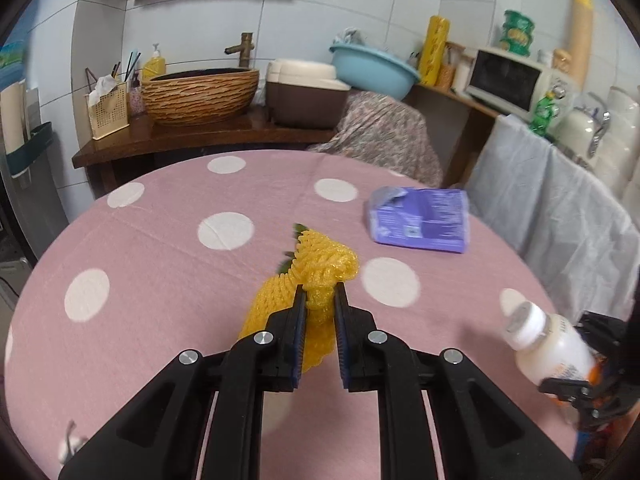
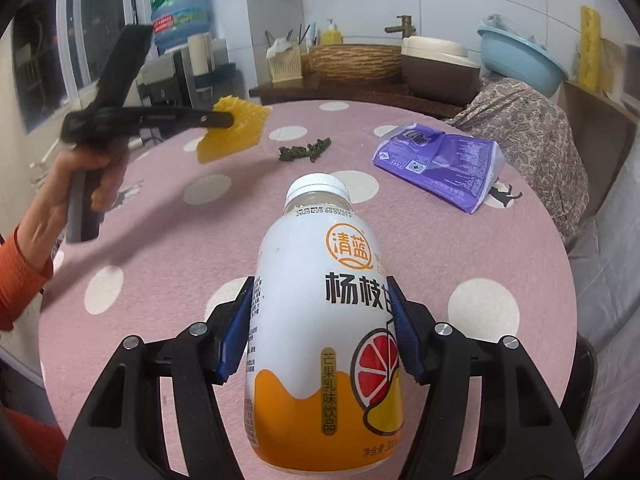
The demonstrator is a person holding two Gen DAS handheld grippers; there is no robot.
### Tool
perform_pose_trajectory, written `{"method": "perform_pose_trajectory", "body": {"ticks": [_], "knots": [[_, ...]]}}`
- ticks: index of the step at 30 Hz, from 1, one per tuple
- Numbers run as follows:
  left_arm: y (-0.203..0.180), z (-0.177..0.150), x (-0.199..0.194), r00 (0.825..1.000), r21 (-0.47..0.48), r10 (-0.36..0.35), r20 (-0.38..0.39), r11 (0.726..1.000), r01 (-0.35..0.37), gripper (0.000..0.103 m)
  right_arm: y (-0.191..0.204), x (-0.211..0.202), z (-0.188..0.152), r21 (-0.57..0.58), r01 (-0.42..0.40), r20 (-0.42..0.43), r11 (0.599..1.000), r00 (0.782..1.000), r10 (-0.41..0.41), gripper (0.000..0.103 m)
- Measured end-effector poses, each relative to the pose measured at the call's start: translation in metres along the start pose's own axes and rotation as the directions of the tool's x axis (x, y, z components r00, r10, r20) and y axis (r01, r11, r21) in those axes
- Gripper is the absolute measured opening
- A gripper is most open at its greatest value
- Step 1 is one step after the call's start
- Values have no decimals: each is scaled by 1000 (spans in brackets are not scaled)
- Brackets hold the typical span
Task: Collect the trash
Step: 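Carry the scrubber and bottle over the bin and open the left tool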
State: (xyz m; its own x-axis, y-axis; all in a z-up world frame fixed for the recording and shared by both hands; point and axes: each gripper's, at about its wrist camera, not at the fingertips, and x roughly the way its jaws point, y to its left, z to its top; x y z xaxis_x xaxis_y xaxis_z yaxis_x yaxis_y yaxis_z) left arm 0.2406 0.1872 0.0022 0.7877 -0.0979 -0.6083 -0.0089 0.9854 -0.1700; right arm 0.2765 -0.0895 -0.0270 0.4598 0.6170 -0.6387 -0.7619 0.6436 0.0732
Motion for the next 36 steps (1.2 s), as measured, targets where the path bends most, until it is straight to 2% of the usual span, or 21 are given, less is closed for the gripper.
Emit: {"method": "perform_pose_trajectory", "body": {"ticks": [4,7,10,14,16,19,22,25,27,32,36], "knots": [[-33,-16,-23,995,6,-97,28,995,97,14,0,-22,-17,71,-17,64,997,998,12,62],[-67,-27,-31,984,33,-176,21,984,176,14,-5,-42,-35,126,18,107,992,994,-32,62],[-107,-38,-33,968,62,-252,3,966,252,14,-13,-57,-51,176,30,130,984,990,-53,62],[-159,-51,-26,941,107,-335,-43,935,338,14,-30,-87,-83,251,98,152,963,979,-139,62],[-186,-54,-16,922,124,-377,-84,914,385,14,-40,-100,-99,293,129,159,947,971,-181,62],[-228,-60,0,900,165,-413,-139,886,433,14,-59,-125,-128,358,233,146,904,943,-300,62],[-271,-60,21,867,179,-453,-208,854,489,14,-78,-145,-151,403,325,117,856,909,-400,62],[-308,-60,44,835,165,-477,-274,832,530,14,-95,-160,-173,443,396,82,805,876,-476,62],[-336,-57,62,815,160,-484,-319,820,549,14,-107,-168,-186,482,408,73,775,863,-500,62],[-393,-54,98,801,187,-459,-384,811,555,14,-127,-183,-214,529,455,32,716,833,-552,62],[-421,-57,126,800,199,-425,-423,818,540,14,-140,-189,-230,556,480,4,679,815,-579,62]]}}
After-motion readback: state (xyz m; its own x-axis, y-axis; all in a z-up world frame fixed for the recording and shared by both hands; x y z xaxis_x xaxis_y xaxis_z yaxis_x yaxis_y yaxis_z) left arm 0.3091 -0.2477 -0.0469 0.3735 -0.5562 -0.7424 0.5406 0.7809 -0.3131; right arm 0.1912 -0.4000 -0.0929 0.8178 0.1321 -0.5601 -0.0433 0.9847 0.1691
